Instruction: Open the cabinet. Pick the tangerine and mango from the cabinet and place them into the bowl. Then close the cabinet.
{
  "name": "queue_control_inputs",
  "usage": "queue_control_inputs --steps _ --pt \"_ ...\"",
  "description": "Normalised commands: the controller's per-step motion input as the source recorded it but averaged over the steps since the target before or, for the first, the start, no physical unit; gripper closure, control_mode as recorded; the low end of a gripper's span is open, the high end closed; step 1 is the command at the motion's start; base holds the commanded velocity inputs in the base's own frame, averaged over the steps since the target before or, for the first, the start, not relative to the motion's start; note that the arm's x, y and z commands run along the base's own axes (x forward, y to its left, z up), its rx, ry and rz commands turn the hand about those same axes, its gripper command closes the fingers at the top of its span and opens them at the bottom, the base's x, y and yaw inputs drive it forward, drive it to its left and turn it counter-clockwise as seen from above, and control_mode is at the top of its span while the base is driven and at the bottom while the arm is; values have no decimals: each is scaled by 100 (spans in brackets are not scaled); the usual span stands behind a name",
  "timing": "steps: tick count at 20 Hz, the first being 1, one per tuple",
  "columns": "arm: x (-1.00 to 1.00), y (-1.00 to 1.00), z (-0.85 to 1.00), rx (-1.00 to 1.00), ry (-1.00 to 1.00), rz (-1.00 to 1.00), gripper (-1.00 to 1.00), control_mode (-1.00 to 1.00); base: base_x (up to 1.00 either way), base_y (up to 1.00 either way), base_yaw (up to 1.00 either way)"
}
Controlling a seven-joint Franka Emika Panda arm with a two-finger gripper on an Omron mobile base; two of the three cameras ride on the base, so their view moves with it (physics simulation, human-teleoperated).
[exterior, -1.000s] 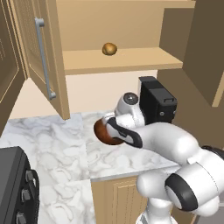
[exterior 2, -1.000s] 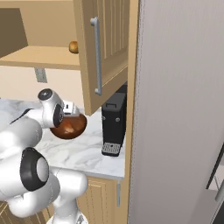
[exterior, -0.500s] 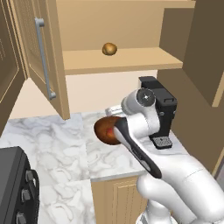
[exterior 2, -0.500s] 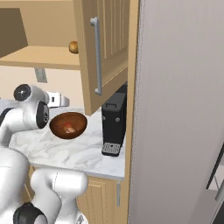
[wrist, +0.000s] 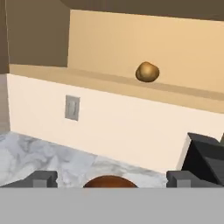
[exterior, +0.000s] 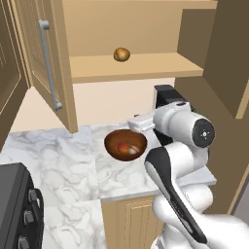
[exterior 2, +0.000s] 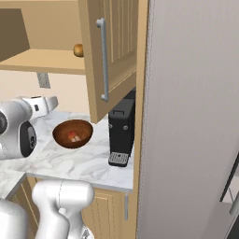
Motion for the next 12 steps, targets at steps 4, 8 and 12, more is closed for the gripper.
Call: queue_control_inputs --steps 4,8,12 --pt "-100 0 100 0 -40 24 -100 -100 0 0 0" --pt "-100 0 94 0 -42 25 -100 -100 0 0 0" --pt "-93 0 28 0 -28 12 -100 -100 0 0 0"
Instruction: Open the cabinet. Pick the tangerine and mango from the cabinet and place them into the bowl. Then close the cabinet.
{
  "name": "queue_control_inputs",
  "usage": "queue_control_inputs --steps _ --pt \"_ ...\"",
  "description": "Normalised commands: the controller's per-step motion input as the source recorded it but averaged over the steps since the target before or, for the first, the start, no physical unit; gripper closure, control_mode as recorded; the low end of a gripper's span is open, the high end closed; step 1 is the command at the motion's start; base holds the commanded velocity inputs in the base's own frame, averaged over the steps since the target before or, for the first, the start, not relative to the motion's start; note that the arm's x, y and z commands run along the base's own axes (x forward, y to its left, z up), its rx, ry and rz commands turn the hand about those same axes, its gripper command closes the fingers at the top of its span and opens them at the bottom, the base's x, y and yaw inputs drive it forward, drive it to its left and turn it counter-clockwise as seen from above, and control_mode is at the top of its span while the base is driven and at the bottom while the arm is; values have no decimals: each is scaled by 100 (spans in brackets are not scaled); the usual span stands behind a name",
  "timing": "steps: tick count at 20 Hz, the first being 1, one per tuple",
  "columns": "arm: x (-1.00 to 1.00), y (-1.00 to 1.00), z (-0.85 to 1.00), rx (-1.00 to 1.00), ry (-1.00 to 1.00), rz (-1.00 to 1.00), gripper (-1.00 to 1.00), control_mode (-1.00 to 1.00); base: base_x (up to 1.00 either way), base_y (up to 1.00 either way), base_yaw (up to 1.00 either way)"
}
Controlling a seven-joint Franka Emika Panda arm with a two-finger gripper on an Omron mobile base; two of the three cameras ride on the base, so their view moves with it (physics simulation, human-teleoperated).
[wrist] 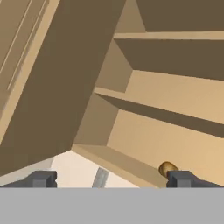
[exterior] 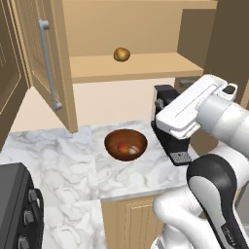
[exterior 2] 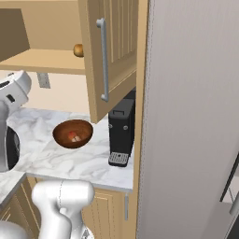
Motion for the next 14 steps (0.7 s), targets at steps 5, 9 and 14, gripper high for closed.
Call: queue_control_inputs --steps 5,9,14 --pt "-54 29 0 4 -8 2 -100 -100 0 0 0" --pt "-27 87 0 1 -2 -2 -100 -100 0 0 0" --pt "-4 100 0 0 0 -8 -100 -100 0 0 0"
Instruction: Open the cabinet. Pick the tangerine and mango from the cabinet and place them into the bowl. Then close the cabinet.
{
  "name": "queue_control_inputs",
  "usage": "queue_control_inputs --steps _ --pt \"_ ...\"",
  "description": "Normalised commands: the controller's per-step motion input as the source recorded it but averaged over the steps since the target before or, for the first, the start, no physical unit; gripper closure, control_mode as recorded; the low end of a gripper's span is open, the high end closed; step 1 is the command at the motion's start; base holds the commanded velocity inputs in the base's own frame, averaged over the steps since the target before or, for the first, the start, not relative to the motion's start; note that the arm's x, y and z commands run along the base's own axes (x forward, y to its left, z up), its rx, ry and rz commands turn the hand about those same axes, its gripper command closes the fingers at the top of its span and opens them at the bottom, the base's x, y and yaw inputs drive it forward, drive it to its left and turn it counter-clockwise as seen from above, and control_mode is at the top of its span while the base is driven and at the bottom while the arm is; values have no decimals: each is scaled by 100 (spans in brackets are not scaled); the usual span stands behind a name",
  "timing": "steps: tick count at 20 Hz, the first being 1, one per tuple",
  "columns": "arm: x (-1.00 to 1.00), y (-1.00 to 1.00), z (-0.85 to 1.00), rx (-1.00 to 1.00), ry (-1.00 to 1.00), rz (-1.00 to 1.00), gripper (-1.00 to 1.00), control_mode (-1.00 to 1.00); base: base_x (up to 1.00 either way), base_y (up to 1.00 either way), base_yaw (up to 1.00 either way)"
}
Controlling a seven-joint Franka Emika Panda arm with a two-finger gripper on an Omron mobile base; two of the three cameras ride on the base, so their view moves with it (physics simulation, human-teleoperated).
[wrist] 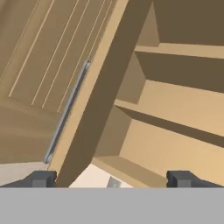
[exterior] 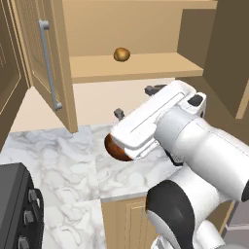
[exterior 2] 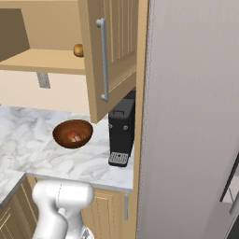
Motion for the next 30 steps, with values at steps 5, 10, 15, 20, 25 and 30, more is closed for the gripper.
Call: queue_control_inputs --steps 5,10,15,20,25,30 --pt "0 81 -1 5 3 -8 -100 -100 0 0 0" --pt "-2 66 -6 17 1 -15 -100 -100 0 0 0" --pt "-2 66 -6 21 0 -21 -100 -100 0 0 0" --pt "8 66 -13 19 0 -23 -100 -100 0 0 0" --pt "30 51 0 2 0 -31 -100 -100 0 0 0" --pt "55 13 0 0 4 -29 -100 -100 0 0 0"
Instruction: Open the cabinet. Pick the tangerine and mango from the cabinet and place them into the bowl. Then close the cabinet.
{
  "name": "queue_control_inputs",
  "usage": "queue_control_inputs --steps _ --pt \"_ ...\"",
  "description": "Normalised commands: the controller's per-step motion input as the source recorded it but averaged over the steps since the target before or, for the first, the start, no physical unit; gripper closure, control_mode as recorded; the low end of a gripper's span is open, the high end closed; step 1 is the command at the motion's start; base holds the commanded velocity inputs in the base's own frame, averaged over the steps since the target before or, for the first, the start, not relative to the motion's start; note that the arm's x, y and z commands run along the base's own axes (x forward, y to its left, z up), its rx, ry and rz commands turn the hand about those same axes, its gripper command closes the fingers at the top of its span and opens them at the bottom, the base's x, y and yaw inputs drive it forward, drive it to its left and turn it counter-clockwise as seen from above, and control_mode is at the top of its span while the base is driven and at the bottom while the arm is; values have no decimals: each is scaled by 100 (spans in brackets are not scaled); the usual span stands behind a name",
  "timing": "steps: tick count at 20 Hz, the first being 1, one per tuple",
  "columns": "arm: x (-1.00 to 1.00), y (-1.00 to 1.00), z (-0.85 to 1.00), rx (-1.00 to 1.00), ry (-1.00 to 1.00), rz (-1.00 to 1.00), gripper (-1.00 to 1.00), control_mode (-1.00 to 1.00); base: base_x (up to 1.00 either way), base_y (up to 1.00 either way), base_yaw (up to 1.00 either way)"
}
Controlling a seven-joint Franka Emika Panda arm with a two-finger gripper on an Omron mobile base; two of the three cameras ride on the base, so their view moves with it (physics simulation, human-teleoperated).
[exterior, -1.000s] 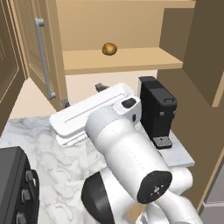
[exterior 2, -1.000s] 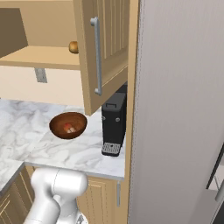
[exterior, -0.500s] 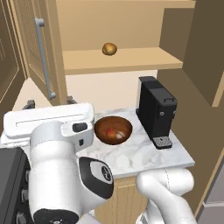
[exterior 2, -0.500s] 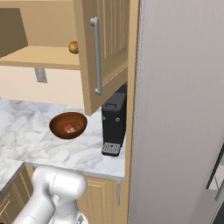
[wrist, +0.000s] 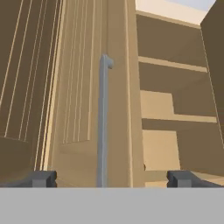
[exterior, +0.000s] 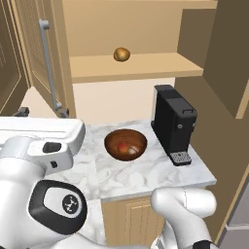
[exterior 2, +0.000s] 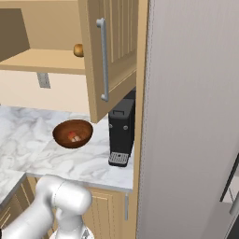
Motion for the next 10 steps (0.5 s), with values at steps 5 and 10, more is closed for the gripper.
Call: queue_control_inputs --steps 5,10 --pt "59 -9 0 1 6 -9 -100 -100 0 0 0" --pt "-60 -39 0 7 -10 3 -100 -100 0 0 0"
